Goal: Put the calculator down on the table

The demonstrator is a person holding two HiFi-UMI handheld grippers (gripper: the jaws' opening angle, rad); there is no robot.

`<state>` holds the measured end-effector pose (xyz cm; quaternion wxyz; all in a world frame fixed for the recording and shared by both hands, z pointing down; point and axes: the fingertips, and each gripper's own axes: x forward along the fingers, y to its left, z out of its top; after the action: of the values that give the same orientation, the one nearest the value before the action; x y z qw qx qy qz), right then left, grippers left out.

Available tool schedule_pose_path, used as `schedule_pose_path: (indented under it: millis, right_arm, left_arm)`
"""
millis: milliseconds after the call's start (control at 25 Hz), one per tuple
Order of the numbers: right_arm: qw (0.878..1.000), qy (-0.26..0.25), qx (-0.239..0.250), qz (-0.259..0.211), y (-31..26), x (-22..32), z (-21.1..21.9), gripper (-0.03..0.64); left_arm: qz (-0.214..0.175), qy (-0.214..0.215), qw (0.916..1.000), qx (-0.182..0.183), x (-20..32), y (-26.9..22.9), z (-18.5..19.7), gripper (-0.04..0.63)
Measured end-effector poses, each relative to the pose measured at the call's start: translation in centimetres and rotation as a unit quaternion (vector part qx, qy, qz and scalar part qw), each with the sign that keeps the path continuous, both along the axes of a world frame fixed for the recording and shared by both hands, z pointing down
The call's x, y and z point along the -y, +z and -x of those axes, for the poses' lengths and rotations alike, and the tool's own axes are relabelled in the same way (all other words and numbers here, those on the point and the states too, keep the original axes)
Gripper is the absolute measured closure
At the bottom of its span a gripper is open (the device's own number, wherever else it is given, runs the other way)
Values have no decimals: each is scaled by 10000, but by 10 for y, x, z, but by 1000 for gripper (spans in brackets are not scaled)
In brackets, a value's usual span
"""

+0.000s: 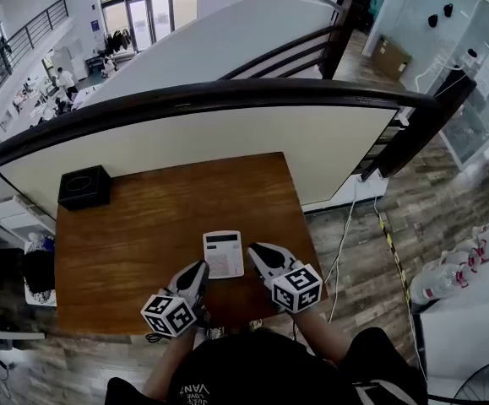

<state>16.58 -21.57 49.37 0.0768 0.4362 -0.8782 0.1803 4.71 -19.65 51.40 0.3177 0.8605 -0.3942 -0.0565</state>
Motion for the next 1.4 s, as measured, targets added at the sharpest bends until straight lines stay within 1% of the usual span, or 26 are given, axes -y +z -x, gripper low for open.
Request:
schedule_pose_path:
  millis: [240, 360, 480, 640, 760, 920, 1080, 1400]
  right_arm:
    - [9998, -131, -89, -89, -11, -3, 9, 583]
    - [9997, -200, -147, -79, -12, -8, 14, 587]
    - [9995, -246, -190, -47, -11, -12, 16, 591]
    - [9994, -245, -259, 25, -8, -14, 18, 595]
    - [9992, -210, -310, 120, -2, -15, 19, 602]
    - [9990, -138, -343, 231, 7, -17, 17, 603]
    - [9989, -72, -337, 316, 14, -17, 17, 603]
    - [9987, -94, -327, 376, 20, -17, 16, 603]
  left_arm:
    - [-250, 248, 9994, 31, -7, -17, 10, 583]
    - [-361, 230, 9990, 97, -9, -22, 18, 583]
    - [-482, 232, 9982, 279, -11, -26, 20, 583]
    - [-590, 315, 9958, 624, -15, -28, 22, 583]
    - [-582, 335, 9948, 771, -16, -25, 22, 583]
    - [-485, 300, 9952, 790, -18, -21, 22, 584]
    - [-480, 325, 9946, 861, -21, -17, 20, 584]
    - [-383, 189, 9951, 894, -22, -10, 21, 584]
